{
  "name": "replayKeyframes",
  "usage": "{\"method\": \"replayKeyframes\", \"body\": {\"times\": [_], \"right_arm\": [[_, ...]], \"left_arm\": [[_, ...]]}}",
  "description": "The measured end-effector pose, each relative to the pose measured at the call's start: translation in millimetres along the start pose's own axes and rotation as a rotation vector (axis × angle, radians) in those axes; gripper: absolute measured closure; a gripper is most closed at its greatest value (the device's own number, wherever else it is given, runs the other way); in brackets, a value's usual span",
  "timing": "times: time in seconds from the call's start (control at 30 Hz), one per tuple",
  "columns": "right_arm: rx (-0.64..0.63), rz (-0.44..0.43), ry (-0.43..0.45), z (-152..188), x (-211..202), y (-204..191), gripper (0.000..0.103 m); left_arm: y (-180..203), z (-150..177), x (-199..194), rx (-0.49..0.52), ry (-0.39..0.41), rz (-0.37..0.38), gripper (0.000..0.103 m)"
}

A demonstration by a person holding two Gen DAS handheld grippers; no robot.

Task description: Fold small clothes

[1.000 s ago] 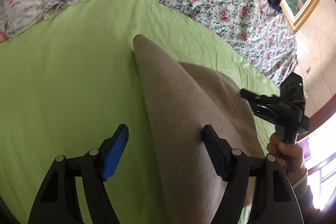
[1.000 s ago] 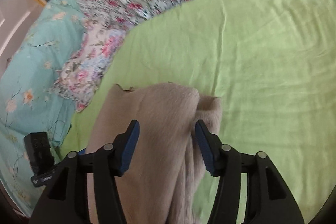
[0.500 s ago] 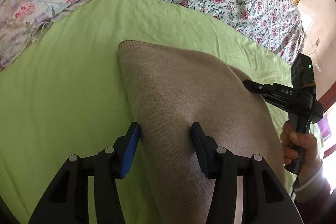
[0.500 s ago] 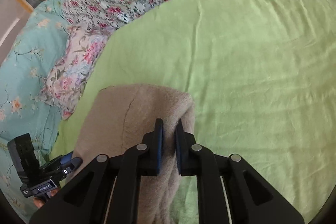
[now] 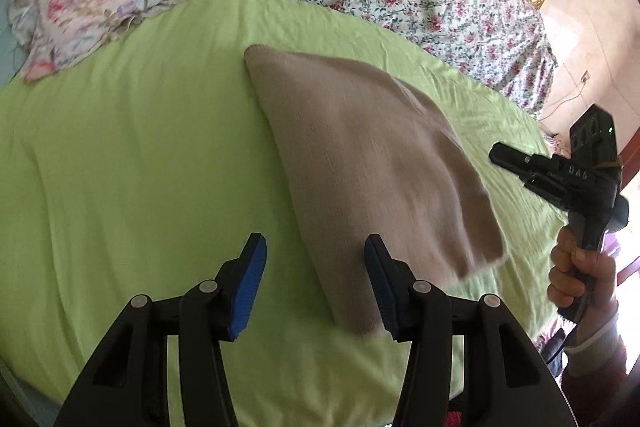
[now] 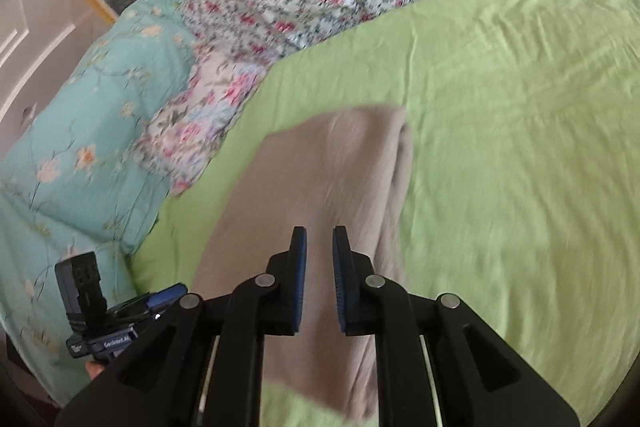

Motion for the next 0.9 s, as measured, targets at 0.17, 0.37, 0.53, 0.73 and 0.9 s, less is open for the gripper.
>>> {"method": "replayKeyframes", "body": {"times": [0.17,0.37,0.53,0.73,0.9], "right_arm": [[-0.002,0.040,-0.027,43,-12,0,0.059],[0.008,0.075,-0.064,73,-15,13,0.059],[-0.002,0.079,-0.097,82,0,16,0.059],[-0.061,0.140,-0.098,78,9,18,0.094],[-0.031,0.174,-0.110,83,13,39,0.094]], "left_arm": [[11,31,-9,0.009,-0.006,0.041,0.045],[16,50,8,0.063,-0.022,-0.031,0.044],[6,46,27,0.089,-0.015,-0.174,0.046],[-4,46,36,0.107,-0.013,-0.363,0.067],[3,49,34,0.142,-0.018,-0.361,0.071]]}}
Point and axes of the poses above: each gripper's, at about its wrist camera, not at the fingertips, and x roughly the way its jaws point, y to its right, z to its underside, the point moved 10 cm from there along x, roughly the way its jaws point, and after that the axes turned 2 degrees about -y, right-handed, at the moved point
